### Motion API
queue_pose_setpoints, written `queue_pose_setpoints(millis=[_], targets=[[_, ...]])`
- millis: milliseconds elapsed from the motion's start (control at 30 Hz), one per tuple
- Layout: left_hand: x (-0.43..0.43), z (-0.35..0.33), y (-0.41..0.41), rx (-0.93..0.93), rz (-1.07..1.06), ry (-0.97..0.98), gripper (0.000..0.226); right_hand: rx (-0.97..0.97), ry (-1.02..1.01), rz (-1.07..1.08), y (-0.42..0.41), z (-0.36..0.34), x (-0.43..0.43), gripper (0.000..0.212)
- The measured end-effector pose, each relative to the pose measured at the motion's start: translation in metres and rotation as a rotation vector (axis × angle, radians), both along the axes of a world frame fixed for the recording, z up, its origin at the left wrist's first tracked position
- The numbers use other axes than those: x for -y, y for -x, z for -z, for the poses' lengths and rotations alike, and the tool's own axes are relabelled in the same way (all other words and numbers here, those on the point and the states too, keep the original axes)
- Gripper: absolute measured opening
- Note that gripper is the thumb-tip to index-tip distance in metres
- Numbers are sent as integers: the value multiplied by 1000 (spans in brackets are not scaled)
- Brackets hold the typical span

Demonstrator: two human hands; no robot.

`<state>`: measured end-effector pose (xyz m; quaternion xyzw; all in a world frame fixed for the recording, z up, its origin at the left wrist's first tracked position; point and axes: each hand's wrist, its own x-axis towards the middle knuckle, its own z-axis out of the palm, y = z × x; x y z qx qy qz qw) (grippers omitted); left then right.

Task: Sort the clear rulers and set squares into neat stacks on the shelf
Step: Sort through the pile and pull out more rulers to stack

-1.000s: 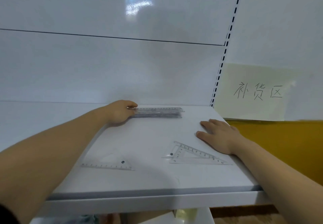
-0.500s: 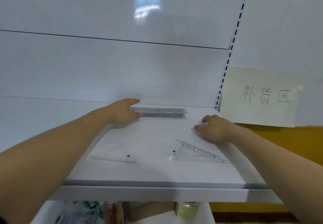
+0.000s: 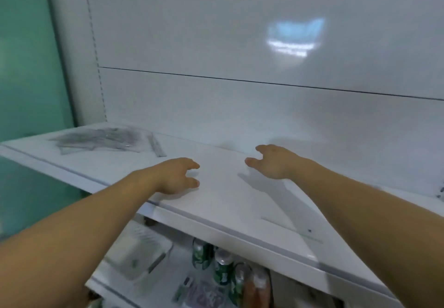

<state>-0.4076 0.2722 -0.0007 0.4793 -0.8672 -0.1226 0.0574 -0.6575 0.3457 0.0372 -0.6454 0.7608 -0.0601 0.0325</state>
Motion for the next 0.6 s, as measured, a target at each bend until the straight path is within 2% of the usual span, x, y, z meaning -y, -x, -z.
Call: queue_pose_setpoints(millis=[300, 600], targets=[[65, 5, -225, 13, -252, -4, 61, 95, 32, -263, -218, 18, 127, 70], [139, 11, -321, -125, -337, 47, 55, 63, 27, -270, -311, 35, 219, 67]])
